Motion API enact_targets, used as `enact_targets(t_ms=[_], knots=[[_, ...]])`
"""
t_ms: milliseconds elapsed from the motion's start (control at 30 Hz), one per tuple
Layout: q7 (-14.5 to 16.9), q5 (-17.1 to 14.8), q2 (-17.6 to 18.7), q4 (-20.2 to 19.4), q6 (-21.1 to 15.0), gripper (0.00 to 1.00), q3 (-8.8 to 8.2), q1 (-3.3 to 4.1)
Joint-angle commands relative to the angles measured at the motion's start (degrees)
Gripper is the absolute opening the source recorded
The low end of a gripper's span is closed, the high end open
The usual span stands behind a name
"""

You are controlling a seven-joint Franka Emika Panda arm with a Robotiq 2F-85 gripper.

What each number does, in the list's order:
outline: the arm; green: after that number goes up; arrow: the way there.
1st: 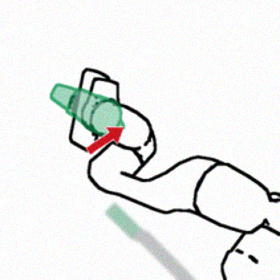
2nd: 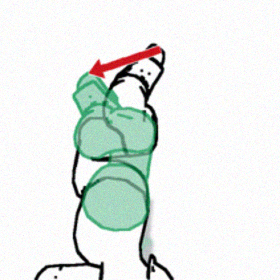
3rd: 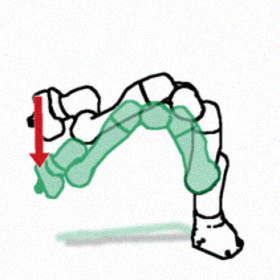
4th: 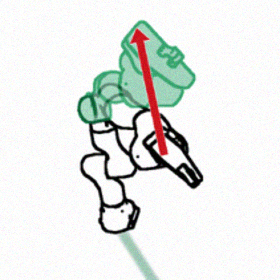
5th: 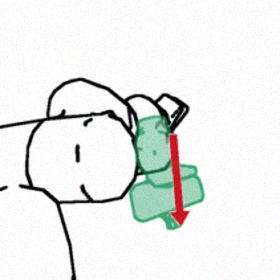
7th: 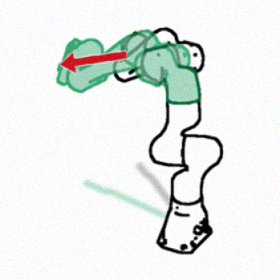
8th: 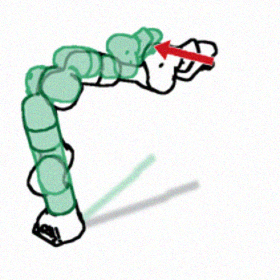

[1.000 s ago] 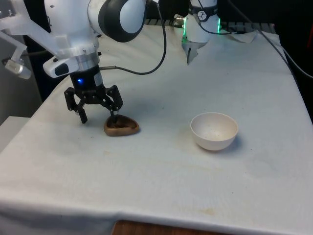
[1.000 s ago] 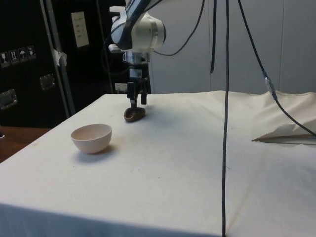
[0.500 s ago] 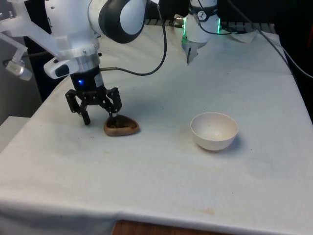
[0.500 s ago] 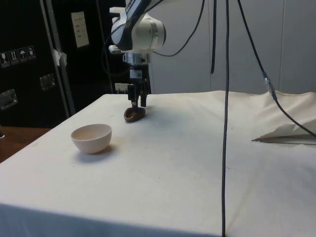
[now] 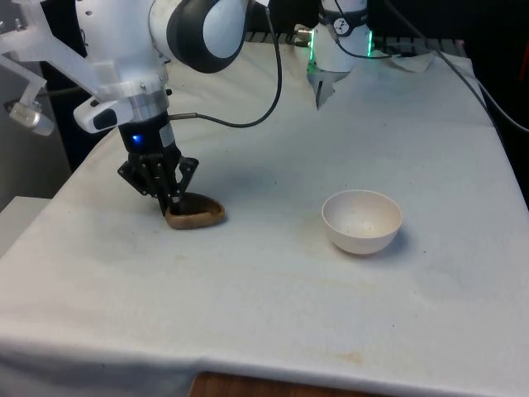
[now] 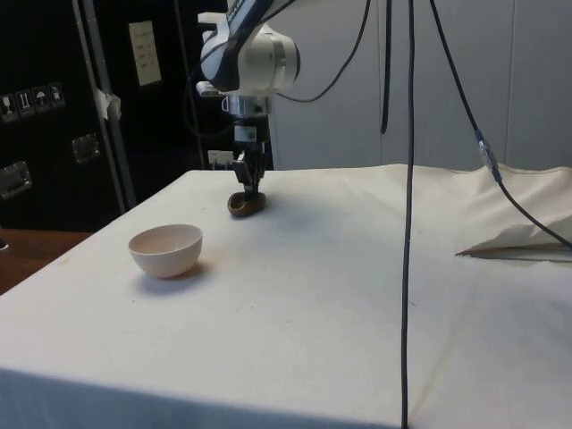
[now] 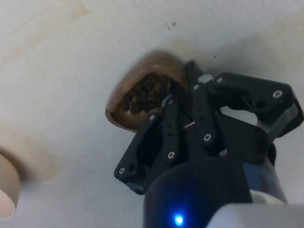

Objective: Pour the coffee beans from the cup into the bowl.

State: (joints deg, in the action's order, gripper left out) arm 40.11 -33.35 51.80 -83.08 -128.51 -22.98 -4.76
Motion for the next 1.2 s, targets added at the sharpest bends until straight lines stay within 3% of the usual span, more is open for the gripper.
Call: enact_targets(t_ms=[0, 300, 567, 600, 633, 833, 867, 900, 1133, 1167], knots=[[0.0, -0.1, 0.3, 0.2, 0.1, 0.00, 0.06, -0.11], [0.1, -0.1, 0.1, 0.1, 0.1, 0.00, 0.06, -0.11], [-0.5, 0.4, -1.7, -0.4, 1.0, 0.00, -0.57, 0.74], [-0.2, 0.0, -1.1, 0.1, 0.9, 0.00, -0.29, 0.40], [-0.5, 0.4, -1.9, -0.4, 1.3, 0.00, -0.69, 0.80], [-0.7, 0.4, -3.4, -0.4, 2.8, 0.00, -1.32, 1.43], [-0.3, 0.1, -3.0, 0.0, 2.8, 0.00, -1.03, 1.09], [-0.7, 0.4, -3.6, -0.5, 3.0, 0.00, -1.38, 1.49], [-1.1, 0.5, -5.2, -0.5, 4.4, 0.00, -1.78, 2.23], [-0.6, 0.1, -4.6, 0.0, 4.4, 0.00, -1.43, 1.78]])
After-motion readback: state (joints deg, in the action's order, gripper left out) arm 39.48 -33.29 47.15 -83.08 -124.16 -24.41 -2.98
